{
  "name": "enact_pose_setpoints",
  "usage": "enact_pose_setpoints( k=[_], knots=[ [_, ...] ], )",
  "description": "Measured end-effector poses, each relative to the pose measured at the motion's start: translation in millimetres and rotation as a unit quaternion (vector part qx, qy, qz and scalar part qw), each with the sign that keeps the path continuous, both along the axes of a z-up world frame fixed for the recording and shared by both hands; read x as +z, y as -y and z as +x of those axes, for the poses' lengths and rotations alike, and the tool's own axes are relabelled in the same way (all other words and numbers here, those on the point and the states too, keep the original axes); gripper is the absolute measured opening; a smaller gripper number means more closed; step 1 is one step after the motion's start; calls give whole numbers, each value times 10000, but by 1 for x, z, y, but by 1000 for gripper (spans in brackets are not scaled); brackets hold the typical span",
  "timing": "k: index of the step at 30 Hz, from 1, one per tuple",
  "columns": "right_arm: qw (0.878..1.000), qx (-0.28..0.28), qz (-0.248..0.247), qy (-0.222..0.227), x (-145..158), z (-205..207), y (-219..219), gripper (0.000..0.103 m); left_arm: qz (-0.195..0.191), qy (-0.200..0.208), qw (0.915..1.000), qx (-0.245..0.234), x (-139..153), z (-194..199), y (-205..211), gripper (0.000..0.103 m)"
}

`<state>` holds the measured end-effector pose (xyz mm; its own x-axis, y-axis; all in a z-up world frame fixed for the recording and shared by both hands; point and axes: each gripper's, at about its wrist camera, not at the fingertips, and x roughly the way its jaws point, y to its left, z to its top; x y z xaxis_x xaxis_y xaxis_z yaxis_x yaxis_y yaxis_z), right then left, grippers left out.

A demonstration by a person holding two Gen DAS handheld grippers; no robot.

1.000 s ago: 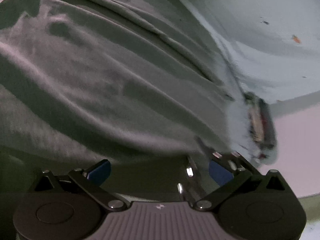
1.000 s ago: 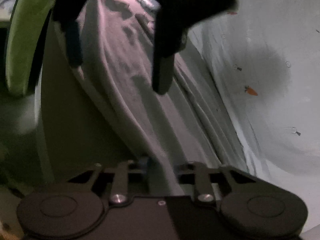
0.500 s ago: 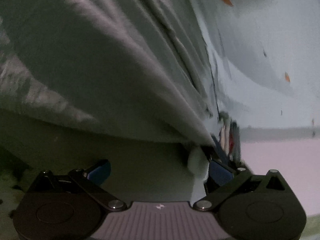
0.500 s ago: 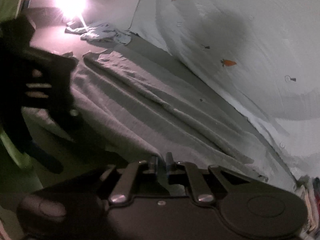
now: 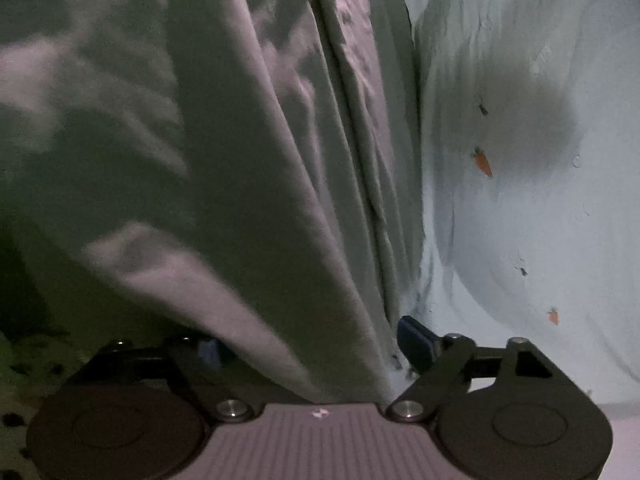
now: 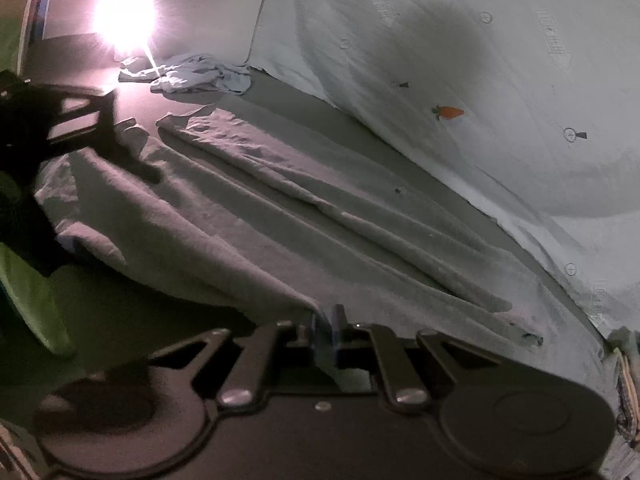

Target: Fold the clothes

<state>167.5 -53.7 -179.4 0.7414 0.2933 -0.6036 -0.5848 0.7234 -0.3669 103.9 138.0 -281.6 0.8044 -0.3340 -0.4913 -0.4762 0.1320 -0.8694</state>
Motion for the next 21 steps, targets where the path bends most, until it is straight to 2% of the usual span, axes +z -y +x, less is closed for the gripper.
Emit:
enact_pose_setpoints(
  k=[2, 5, 6, 7, 8, 10, 12, 16, 21],
  knots=[
    [10000, -57, 65, -31, 1, 2, 2, 7, 217, -62, 9995, 242, 5, -9, -9, 82],
    [9997, -124, 159, -118, 1, 6, 5, 7, 354, -117, 9977, 566, 7, -15, -22, 71],
    [9996, -137, 190, -145, 1, 8, 5, 7, 362, -129, 9971, 663, 7, -15, -27, 62],
    [9995, -144, 214, -169, 0, 9, 6, 7, 499, -204, 9959, 726, 8, -13, -29, 50],
    [9995, -135, 228, -180, 0, 9, 6, 7, 640, -272, 9948, 748, 10, -11, -31, 44],
    [9995, -97, 239, -187, 1, 11, 5, 7, 954, -477, 9906, 856, 14, -13, -36, 22],
    [9995, -37, 226, -197, 0, 12, 3, 8, 1002, -622, 9882, 980, 12, -22, -47, 12],
    [9991, 67, 237, -340, -2, 15, 3, 8, 935, -725, 9853, 1230, 12, -40, -62, 7],
    [9975, -32, 374, -604, -5, 22, 16, 8, 778, -804, 9854, 1283, 14, -48, -67, 10]
  ],
)
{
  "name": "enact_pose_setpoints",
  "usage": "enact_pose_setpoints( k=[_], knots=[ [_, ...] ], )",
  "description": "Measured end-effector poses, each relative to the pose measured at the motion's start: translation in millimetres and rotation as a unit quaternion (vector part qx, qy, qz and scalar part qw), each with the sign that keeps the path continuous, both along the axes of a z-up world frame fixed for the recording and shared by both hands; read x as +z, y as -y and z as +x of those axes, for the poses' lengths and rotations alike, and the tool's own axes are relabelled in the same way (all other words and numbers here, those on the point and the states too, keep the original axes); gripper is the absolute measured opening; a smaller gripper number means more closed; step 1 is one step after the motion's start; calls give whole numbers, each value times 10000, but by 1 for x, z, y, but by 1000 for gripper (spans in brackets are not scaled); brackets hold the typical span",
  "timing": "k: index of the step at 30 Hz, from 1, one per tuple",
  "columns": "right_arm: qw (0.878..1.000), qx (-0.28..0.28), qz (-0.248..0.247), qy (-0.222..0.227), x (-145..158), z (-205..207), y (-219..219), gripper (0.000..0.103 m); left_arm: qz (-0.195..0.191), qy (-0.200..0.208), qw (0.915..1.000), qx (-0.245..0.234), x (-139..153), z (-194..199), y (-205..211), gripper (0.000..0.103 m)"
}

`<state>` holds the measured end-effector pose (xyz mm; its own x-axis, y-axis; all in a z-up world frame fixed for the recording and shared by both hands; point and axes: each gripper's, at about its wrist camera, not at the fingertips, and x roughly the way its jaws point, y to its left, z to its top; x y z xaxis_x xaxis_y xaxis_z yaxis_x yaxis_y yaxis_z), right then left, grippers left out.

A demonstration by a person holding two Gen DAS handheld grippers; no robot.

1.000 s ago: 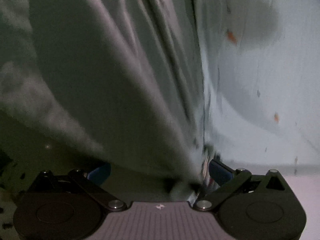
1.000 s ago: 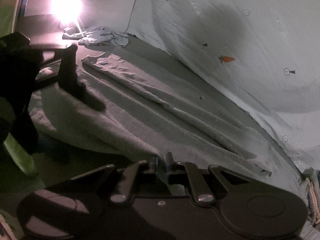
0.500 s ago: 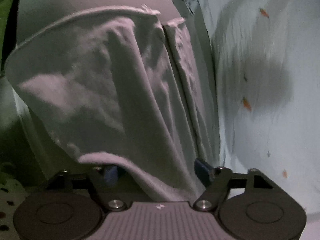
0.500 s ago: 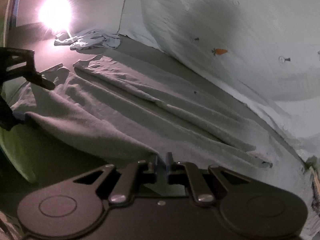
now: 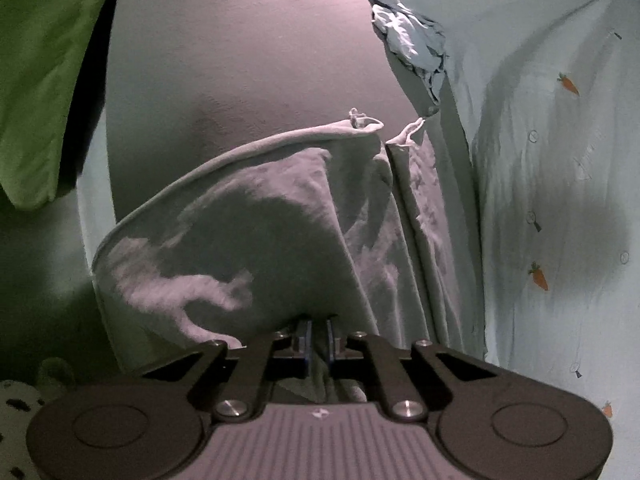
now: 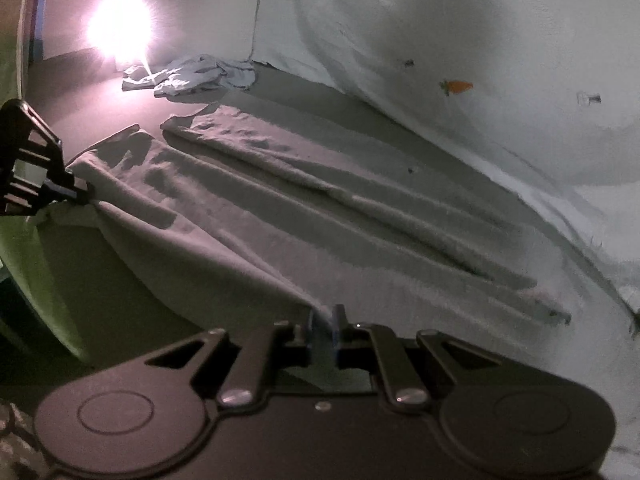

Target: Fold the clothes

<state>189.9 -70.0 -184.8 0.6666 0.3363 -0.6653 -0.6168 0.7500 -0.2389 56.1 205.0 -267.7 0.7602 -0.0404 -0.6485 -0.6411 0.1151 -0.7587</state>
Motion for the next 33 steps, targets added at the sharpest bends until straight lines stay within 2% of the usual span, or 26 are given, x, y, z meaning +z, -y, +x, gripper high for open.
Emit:
enact_pose_setpoints(
  k=[2, 4, 7, 11, 13, 15, 17, 19, 20, 24, 27, 29, 30, 31, 33],
  knots=[
    [9997, -138, 127, -138, -1, 6, 7, 8, -41, -32, 10000, 20, 3, -4, 2, 16],
    [9990, -232, 271, -272, 0, 12, 14, 8, -106, -28, 9999, 55, 6, -13, 3, 34],
    [9987, -240, 317, -313, 0, 18, 18, 8, -255, 2, 9997, 41, 5, -18, 7, 52],
    [9982, -228, 366, -410, -3, 25, 19, 8, -239, -13, 9997, -25, 3, -17, 11, 58],
    [9983, -195, 343, -432, -5, 26, 19, 8, -273, 55, 9996, -40, 2, -16, 10, 66],
    [9983, -144, 322, -462, -5, 25, 19, 8, -437, 48, 9990, 64, 0, -15, 8, 66],
    [9983, -124, 290, -481, -6, 24, 19, 8, -876, 32, 9957, 308, -5, -18, 6, 66],
    [9982, -133, 302, -500, -5, 24, 21, 9, -1401, 30, 9888, 506, -13, -20, 4, 66],
    [9981, -151, 312, -507, -5, 23, 22, 10, -1534, 28, 9867, 540, -15, -21, 4, 66],
    [9979, -223, 338, -509, -2, 22, 30, 11, -1398, -328, 9893, 276, -16, -17, 6, 66],
    [9977, -238, 346, -532, -2, 22, 33, 11, -1421, -364, 9892, 72, -18, -8, 11, 65],
    [9978, -210, 318, -534, -3, 21, 34, 11, -1190, -535, 9914, -62, -13, 1, 14, 63],
    [9979, -196, 304, -530, -3, 20, 34, 11, -1088, -718, 9914, -96, -10, 4, 16, 54],
    [9980, -184, 292, -524, -4, 19, 35, 11, -991, -914, 9908, -121, -8, 7, 17, 37],
    [9981, -164, 267, -528, -4, 17, 37, 12, -946, -1093, 9895, -50, -7, 5, 19, 32]
  ],
)
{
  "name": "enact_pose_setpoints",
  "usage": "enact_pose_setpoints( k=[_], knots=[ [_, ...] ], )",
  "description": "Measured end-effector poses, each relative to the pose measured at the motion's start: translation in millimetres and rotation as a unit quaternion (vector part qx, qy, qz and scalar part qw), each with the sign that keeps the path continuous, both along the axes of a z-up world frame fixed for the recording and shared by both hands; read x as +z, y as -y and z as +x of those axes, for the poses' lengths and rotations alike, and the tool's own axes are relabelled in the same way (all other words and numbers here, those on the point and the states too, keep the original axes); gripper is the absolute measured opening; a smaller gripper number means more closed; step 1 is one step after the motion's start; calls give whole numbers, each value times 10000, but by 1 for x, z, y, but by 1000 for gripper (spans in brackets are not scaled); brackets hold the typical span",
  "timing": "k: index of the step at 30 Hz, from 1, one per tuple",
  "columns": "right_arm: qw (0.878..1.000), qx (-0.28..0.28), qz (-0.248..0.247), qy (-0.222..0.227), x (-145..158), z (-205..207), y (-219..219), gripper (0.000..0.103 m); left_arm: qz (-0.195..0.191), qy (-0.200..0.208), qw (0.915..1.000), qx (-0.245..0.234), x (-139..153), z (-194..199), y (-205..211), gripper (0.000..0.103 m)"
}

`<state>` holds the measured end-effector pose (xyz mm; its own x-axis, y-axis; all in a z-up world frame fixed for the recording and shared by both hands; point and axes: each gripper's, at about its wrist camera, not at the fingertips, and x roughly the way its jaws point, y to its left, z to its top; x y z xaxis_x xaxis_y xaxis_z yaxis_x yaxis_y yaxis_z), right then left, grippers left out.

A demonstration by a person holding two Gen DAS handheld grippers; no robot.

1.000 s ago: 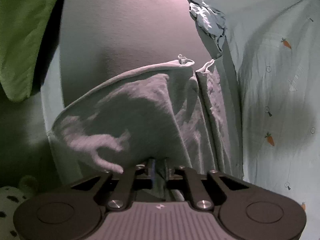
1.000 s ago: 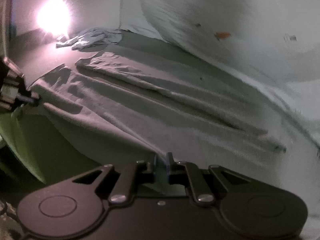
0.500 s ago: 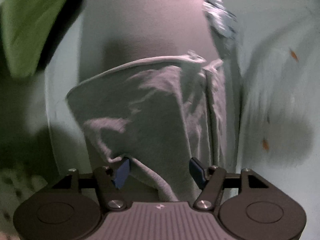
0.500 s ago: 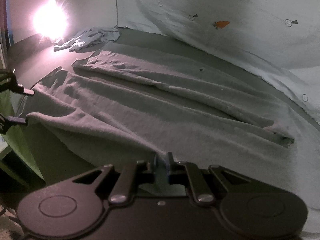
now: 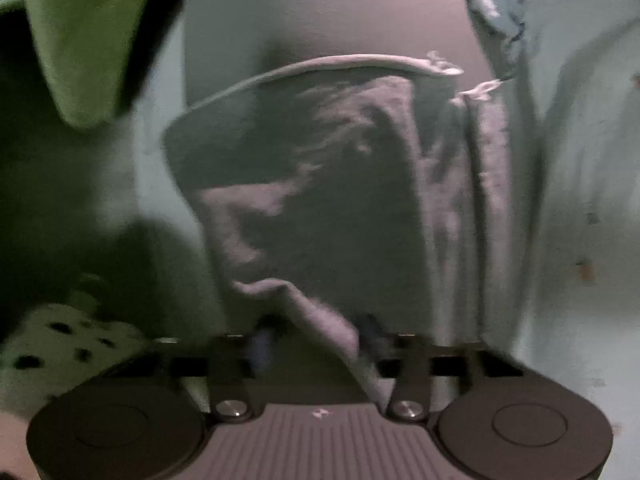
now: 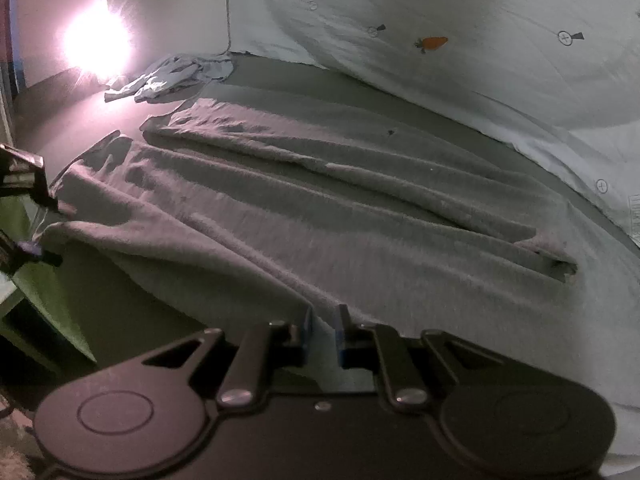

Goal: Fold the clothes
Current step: 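Hold the lifted garment with the left gripper while the right gripper releases it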

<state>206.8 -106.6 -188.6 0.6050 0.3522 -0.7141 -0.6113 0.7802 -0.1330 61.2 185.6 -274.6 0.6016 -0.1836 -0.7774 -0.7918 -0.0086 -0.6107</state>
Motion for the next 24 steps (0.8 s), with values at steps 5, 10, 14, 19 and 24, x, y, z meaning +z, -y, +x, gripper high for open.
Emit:
enact_pose_setpoints(
  k=[5, 10, 14, 19, 24],
  knots=[
    [9996, -9, 210, -181, 3, -3, 22, 22, -100, -15, 9994, 331, 2, -9, 0, 12],
    [9892, -790, 1133, -486, 16, 15, 81, 34, 167, -14, 9985, 527, 15, -8, 1, 3],
    [9472, -2397, 2069, -501, 21, 43, 170, 52, 388, -144, 9970, 650, 24, -1, -2, 3],
    [8317, -4955, 2499, -180, 7, 78, 321, 52, 591, -422, 9947, 724, 34, 14, -4, 3],
    [7816, -5837, 2196, -141, -11, 106, 410, 54, 792, -617, 9908, 905, 40, 24, -7, 2]
  ],
)
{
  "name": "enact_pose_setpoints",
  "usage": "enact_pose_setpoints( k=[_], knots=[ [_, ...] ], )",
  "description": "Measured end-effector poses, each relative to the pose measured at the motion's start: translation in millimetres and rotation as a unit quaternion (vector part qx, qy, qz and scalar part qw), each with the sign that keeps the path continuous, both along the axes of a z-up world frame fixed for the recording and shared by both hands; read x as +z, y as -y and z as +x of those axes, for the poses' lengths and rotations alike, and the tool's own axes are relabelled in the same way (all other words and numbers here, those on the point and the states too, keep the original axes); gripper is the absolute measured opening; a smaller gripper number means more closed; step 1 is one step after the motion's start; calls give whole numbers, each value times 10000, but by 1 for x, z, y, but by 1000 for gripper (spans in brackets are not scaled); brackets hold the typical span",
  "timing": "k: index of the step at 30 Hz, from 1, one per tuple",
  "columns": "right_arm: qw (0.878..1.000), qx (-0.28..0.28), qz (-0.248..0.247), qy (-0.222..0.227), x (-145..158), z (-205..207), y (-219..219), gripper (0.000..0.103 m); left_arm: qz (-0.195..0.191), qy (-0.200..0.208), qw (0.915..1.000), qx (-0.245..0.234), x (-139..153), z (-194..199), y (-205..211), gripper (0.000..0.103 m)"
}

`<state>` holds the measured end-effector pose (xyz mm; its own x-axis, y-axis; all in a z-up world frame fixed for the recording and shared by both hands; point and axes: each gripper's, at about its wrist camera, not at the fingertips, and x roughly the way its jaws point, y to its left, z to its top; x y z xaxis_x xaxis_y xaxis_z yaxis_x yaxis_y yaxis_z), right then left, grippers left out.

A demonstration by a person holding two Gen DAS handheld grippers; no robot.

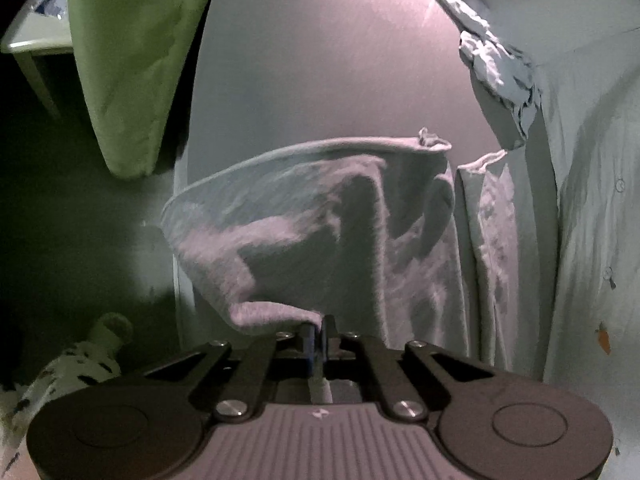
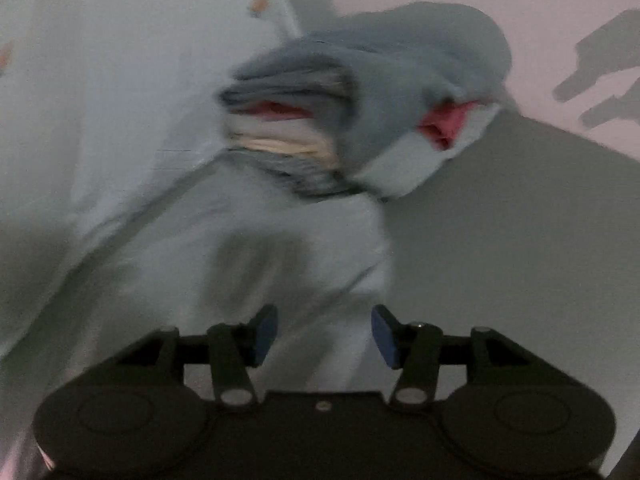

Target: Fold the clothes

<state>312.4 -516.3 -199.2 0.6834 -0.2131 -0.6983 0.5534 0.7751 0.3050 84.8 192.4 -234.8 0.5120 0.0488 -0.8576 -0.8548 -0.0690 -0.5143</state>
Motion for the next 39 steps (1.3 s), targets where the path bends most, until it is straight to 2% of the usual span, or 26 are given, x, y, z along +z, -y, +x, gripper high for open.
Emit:
enact_pose_setpoints(
  k=[5, 6, 7, 8, 12, 16, 20, 23, 27, 29, 34, 39],
  knots=[
    [9985, 183, -9, -512, -33, 33, 13, 50, 12, -102, 9993, 367, 6, 3, -1, 2],
    [9986, 123, -19, -512, -38, 33, 12, 45, 95, -113, 9992, 377, 10, 5, -1, 2],
    [9988, 26, -29, -495, -40, 35, 11, 32, 194, -180, 9990, 360, 15, 6, 1, 2],
    [9987, -73, 4, -498, -41, 36, 11, 3, 295, -257, 9987, 339, 20, 7, 3, 2],
    [9981, -428, 437, -33, -28, 25, 17, 1, 564, -233, 9970, 475, 46, 2, 12, 1],
    [9924, -677, 842, 587, 6, -1, 23, 1, 870, -119, 9949, 492, 77, -9, 20, 1],
    [9897, -802, 854, 820, 24, -2, 18, 1, 816, -132, 9940, 713, 88, -15, 18, 1],
    [9881, -714, 702, 1168, 50, 10, 4, 1, 1035, -63, 9916, 768, 101, 0, 11, 1],
    [9894, -292, 129, 1415, 85, 50, -20, 1, 1360, 163, 9881, 697, 117, 44, -9, 0],
    [9886, -184, 29, 1494, 94, 77, -27, 1, 1476, 242, 9872, 559, 120, 72, -21, 0],
    [9896, -19, -177, 1428, 101, 161, -37, 1, 1394, 388, 9891, 269, 108, 169, -66, 0],
    [9925, 200, -451, 1114, 89, 266, -48, 1, 1542, 465, 9869, -130, 90, 286, -106, 0]
  ],
)
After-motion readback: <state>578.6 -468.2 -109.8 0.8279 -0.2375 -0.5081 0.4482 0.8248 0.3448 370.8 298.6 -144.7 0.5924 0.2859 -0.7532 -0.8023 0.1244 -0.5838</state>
